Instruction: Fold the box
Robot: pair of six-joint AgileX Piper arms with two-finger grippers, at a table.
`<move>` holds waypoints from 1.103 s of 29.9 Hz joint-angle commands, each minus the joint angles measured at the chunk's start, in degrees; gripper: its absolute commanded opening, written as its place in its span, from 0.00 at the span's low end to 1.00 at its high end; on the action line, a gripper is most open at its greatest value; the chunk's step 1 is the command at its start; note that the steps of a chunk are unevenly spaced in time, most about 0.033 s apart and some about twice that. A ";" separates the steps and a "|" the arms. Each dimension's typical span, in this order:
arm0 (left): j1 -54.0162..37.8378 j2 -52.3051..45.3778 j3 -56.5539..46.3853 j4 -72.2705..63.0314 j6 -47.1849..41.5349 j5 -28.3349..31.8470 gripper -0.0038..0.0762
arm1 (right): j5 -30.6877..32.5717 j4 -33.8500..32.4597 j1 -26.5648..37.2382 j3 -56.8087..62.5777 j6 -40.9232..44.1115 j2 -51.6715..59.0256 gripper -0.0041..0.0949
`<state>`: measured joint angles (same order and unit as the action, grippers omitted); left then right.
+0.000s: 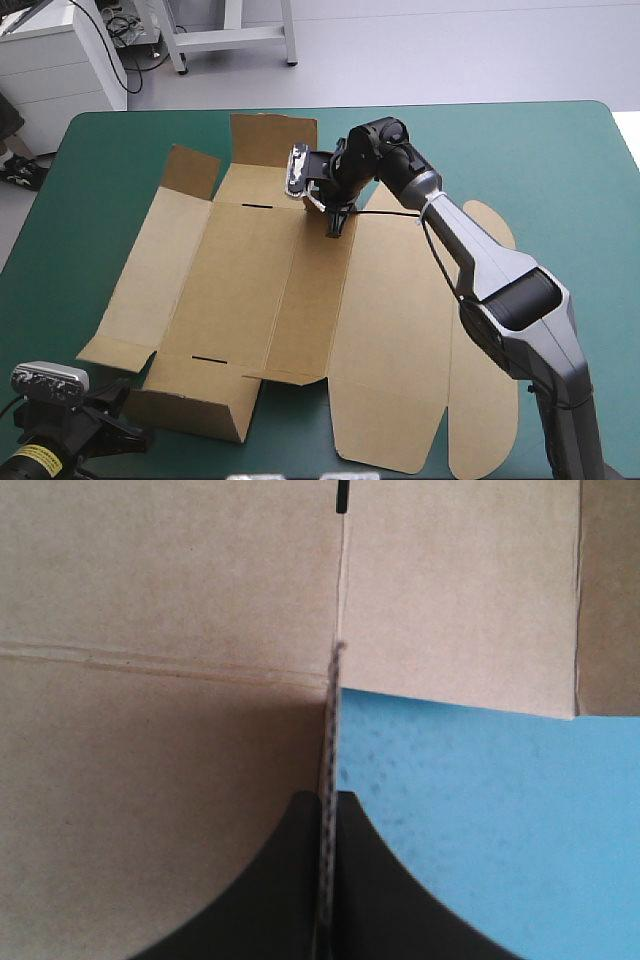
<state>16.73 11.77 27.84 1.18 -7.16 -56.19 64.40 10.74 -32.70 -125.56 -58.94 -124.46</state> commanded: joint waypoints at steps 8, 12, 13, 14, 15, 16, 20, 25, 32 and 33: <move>0.10 0.94 1.80 -0.36 -0.37 3.22 0.04 | 0.96 7.94 -1.83 -1.83 -5.43 3.64 0.02; 0.10 0.94 1.80 -0.36 -0.37 3.22 0.04 | -0.20 8.04 -1.83 -1.39 -5.85 3.38 0.02; 0.10 0.94 1.80 -0.36 -0.37 3.22 0.04 | -0.68 8.04 -1.83 -1.39 -6.00 3.38 0.02; 0.10 0.94 1.80 -0.36 -0.37 3.22 0.04 | -0.98 8.04 -1.83 -1.39 -6.00 3.38 0.02; 0.10 0.94 1.80 -0.36 -0.37 3.22 0.04 | -1.40 8.04 -1.83 -1.39 -6.00 3.38 0.03; 0.10 0.94 1.80 -0.36 -0.37 3.22 0.04 | -1.83 8.04 -1.83 -1.39 -6.00 3.38 0.03; 0.10 0.94 1.80 -0.36 -0.37 3.22 0.04 | -2.56 6.12 -1.83 -1.39 -4.88 3.38 0.15; 0.10 0.94 1.80 -0.36 -0.37 3.22 0.04 | -2.56 5.83 -1.83 -1.49 -2.30 3.61 0.39; 0.10 0.94 1.80 -0.36 -0.48 3.22 0.04 | -1.97 4.54 -1.71 -1.60 0.26 8.17 0.41; 0.10 0.94 1.80 -0.36 -0.48 3.22 0.04 | -1.40 3.30 -1.71 -1.60 1.28 9.13 0.41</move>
<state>16.73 11.77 27.84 1.08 -7.16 -56.19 63.71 15.25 -34.75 -125.53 -59.87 -122.58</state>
